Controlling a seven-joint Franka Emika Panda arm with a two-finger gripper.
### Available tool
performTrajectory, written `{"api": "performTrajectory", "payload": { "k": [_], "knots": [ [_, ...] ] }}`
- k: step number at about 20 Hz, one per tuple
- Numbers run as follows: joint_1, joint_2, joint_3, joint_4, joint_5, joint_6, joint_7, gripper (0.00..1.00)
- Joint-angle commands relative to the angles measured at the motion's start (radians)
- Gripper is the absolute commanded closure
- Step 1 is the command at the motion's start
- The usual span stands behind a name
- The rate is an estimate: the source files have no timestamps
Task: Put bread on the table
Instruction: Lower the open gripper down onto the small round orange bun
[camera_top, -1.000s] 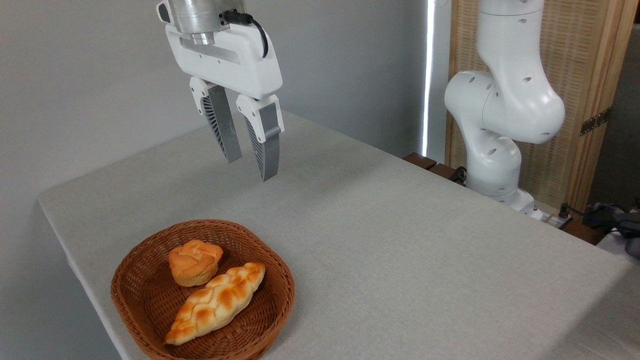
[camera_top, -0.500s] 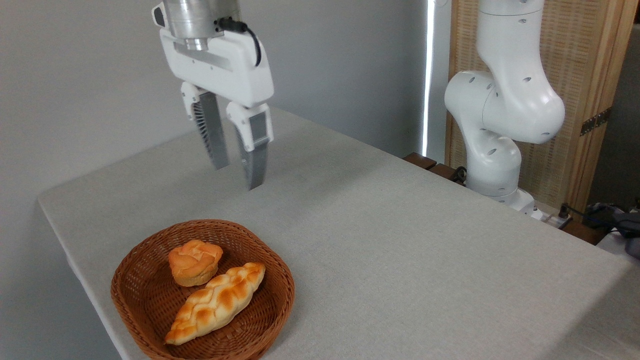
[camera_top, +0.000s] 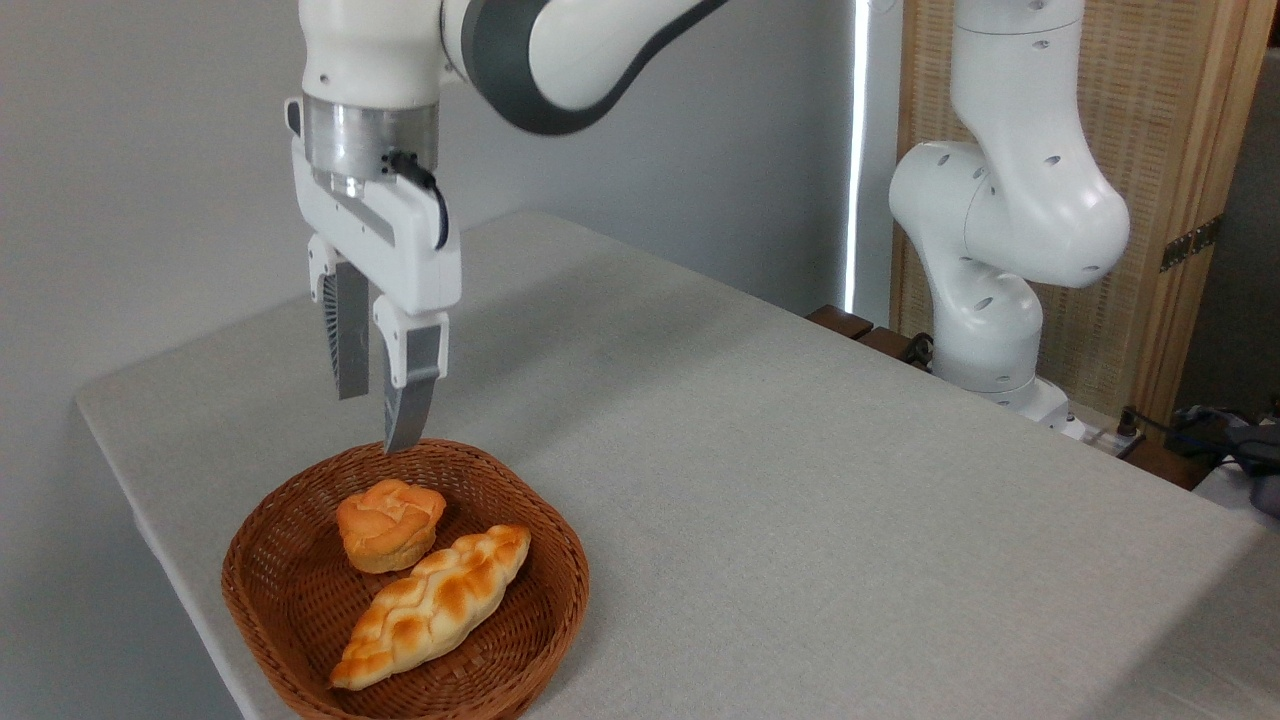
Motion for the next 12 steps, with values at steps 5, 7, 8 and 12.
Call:
{"api": "performTrajectory", "payload": {
  "k": [5, 7, 8, 12],
  "knots": [
    [0.005, 0.040, -0.018, -0.053, -0.001, 0.090, 0.099, 0.00],
    [0.005, 0.056, -0.024, -0.056, -0.002, 0.094, 0.114, 0.00],
    [0.005, 0.060, -0.030, -0.056, -0.002, 0.094, 0.114, 0.00],
    [0.005, 0.083, -0.036, -0.056, 0.004, 0.101, 0.120, 0.00]
  ]
}}
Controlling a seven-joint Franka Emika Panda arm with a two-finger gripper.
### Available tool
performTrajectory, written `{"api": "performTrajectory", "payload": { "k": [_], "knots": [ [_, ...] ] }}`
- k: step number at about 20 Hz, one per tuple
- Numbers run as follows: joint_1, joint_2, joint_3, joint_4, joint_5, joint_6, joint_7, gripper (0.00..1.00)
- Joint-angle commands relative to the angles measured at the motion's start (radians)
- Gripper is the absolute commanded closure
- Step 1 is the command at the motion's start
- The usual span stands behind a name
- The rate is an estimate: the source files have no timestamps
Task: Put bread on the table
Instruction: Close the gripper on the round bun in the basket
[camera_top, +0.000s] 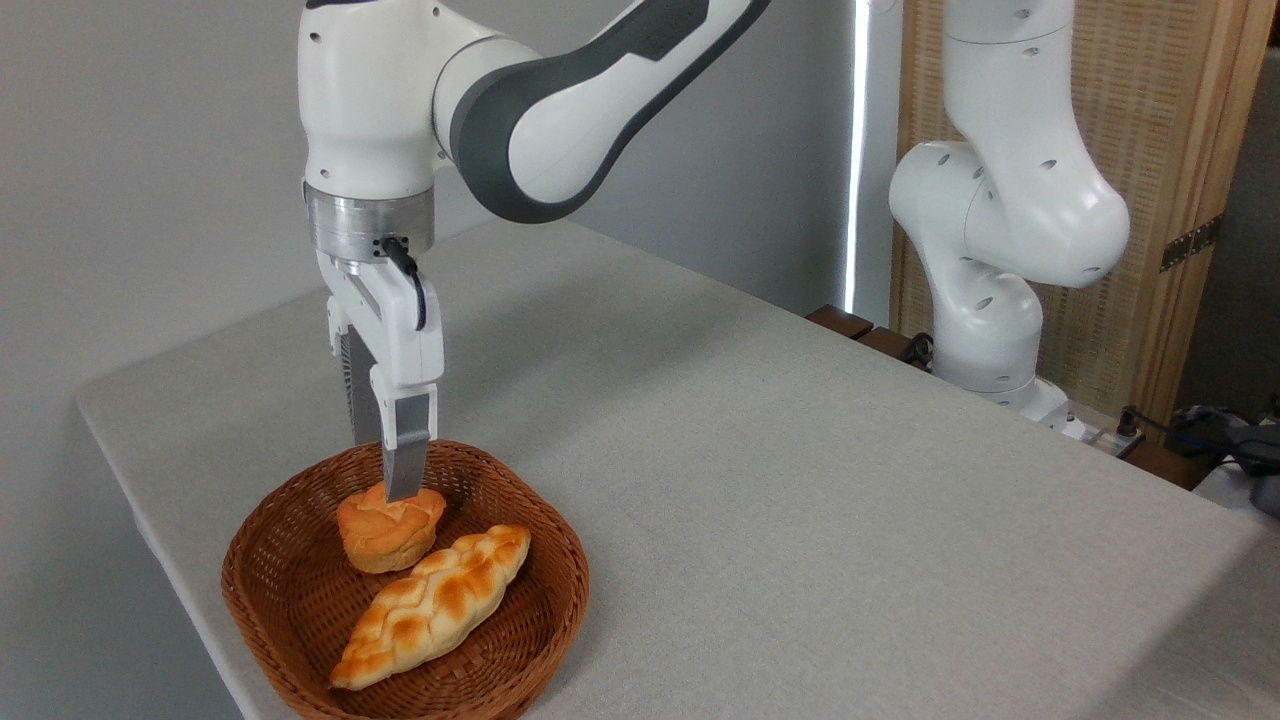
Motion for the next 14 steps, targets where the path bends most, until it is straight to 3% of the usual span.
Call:
{"api": "performTrajectory", "payload": {
  "k": [1, 8, 10, 14],
  "knots": [
    [0.003, 0.018, -0.005, -0.010, 0.003, 0.047, 0.022, 0.00],
    [0.005, 0.062, -0.019, -0.010, 0.034, 0.088, 0.023, 0.00],
    [0.003, 0.065, -0.019, -0.016, 0.083, 0.088, 0.041, 0.00],
    [0.003, 0.070, -0.019, -0.020, 0.108, 0.088, 0.054, 0.00]
  ]
}}
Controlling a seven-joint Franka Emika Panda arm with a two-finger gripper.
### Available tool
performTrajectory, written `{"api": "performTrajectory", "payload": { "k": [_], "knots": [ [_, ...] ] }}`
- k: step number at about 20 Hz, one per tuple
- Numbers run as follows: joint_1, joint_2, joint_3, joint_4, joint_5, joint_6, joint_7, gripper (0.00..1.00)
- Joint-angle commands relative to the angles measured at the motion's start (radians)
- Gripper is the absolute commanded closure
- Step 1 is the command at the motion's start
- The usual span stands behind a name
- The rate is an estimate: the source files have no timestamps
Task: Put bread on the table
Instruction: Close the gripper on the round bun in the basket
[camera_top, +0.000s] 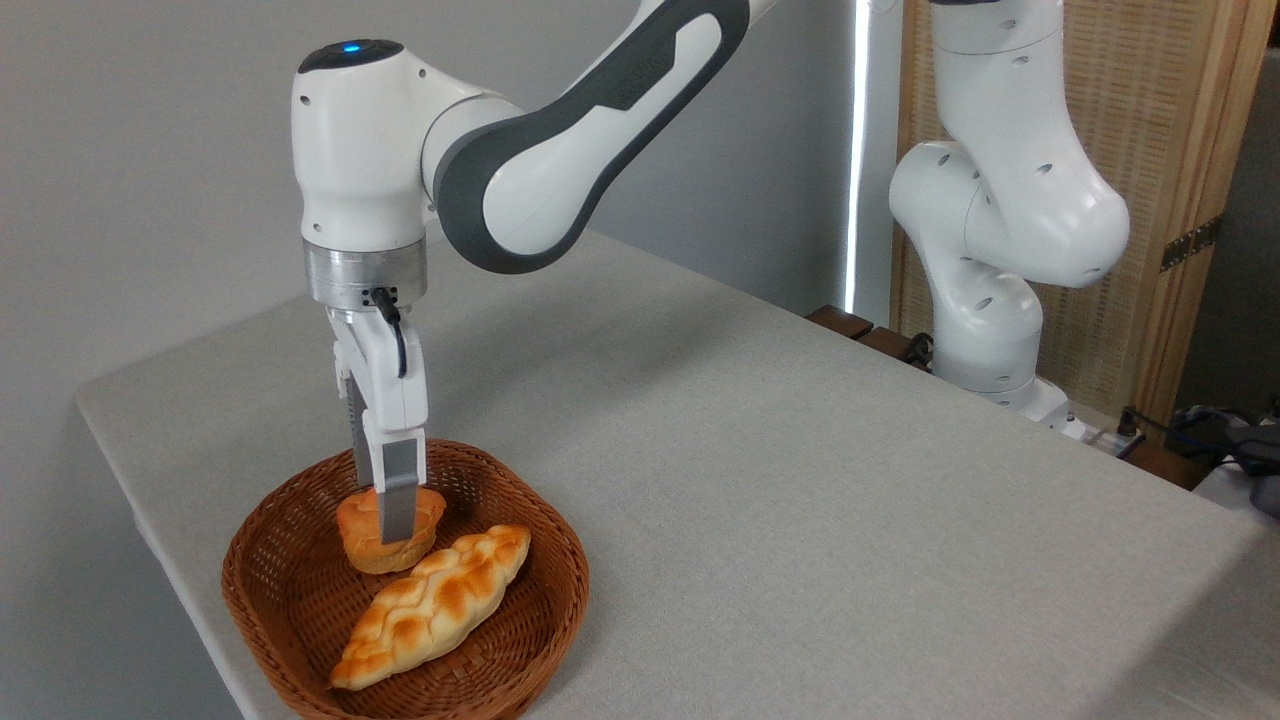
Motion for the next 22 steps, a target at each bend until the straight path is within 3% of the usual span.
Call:
{"api": "performTrajectory", "payload": {
  "k": [1, 2, 3, 4, 7, 16, 22],
  "knots": [
    [0.005, 0.000, -0.003, -0.013, 0.030, 0.023, 0.026, 0.00],
    [0.005, 0.000, -0.003, -0.013, 0.030, 0.023, 0.026, 0.03],
    [0.005, 0.000, -0.003, -0.013, 0.030, 0.023, 0.027, 0.15],
    [0.003, 0.000, -0.004, -0.013, 0.030, 0.023, 0.029, 0.36],
    [0.005, 0.000, -0.018, -0.013, 0.029, 0.023, 0.044, 0.66],
    [0.006, -0.001, -0.017, -0.011, 0.030, 0.023, 0.076, 0.70],
    [0.006, -0.006, -0.018, -0.010, 0.026, 0.023, 0.079, 0.92]
  ]
}}
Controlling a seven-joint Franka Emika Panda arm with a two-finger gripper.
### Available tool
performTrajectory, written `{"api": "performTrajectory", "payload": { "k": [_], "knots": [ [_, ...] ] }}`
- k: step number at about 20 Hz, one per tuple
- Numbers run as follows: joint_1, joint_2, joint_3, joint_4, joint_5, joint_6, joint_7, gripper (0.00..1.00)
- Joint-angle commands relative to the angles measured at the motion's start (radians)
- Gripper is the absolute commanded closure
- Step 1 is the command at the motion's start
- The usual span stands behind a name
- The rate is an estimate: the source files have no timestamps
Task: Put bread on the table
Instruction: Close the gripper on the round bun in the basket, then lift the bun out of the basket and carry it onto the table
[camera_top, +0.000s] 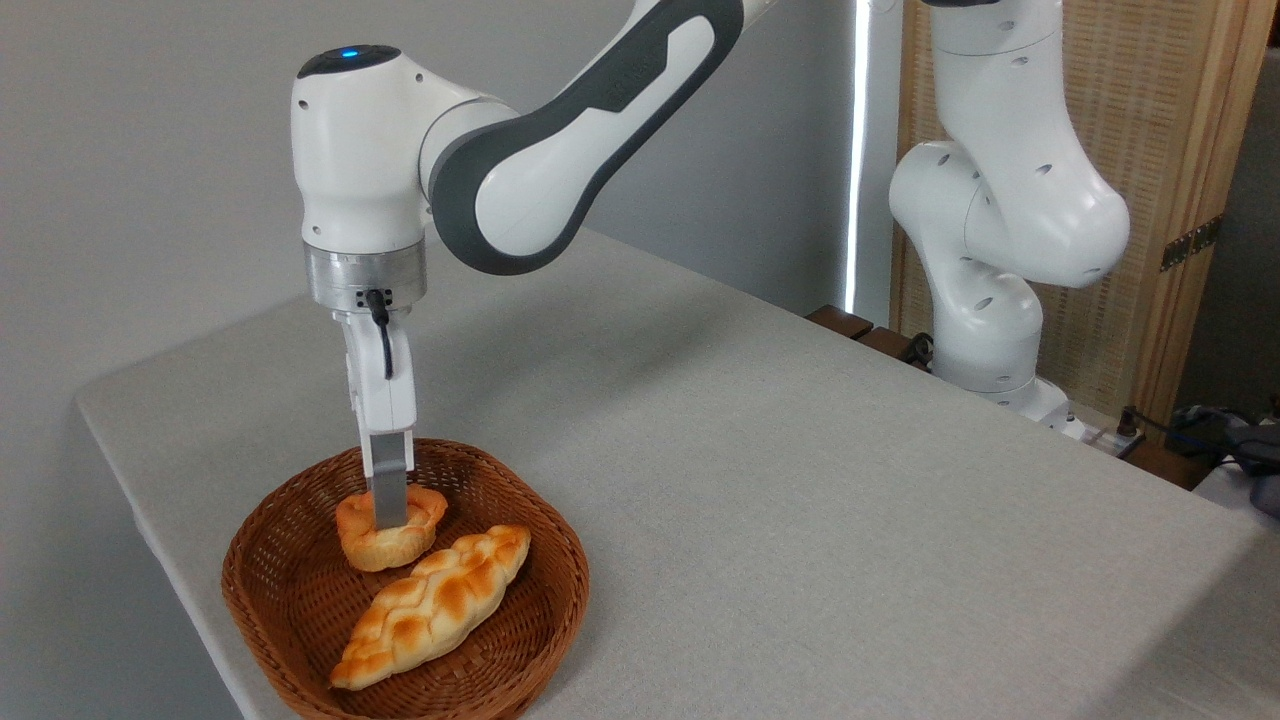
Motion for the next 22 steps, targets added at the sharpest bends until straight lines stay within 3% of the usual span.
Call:
{"api": "performTrajectory", "payload": {
  "k": [1, 13, 17, 20, 22],
  "knots": [
    [0.006, -0.014, -0.005, -0.008, 0.004, 0.023, 0.019, 0.92],
    [0.014, -0.069, 0.009, -0.005, -0.042, 0.012, 0.016, 0.92],
    [0.014, -0.083, 0.010, -0.005, -0.050, 0.009, 0.013, 0.97],
    [0.014, -0.147, 0.026, -0.005, -0.094, -0.121, 0.018, 0.97],
    [0.014, -0.198, 0.044, -0.006, -0.152, -0.193, 0.015, 0.97]
  ]
}}
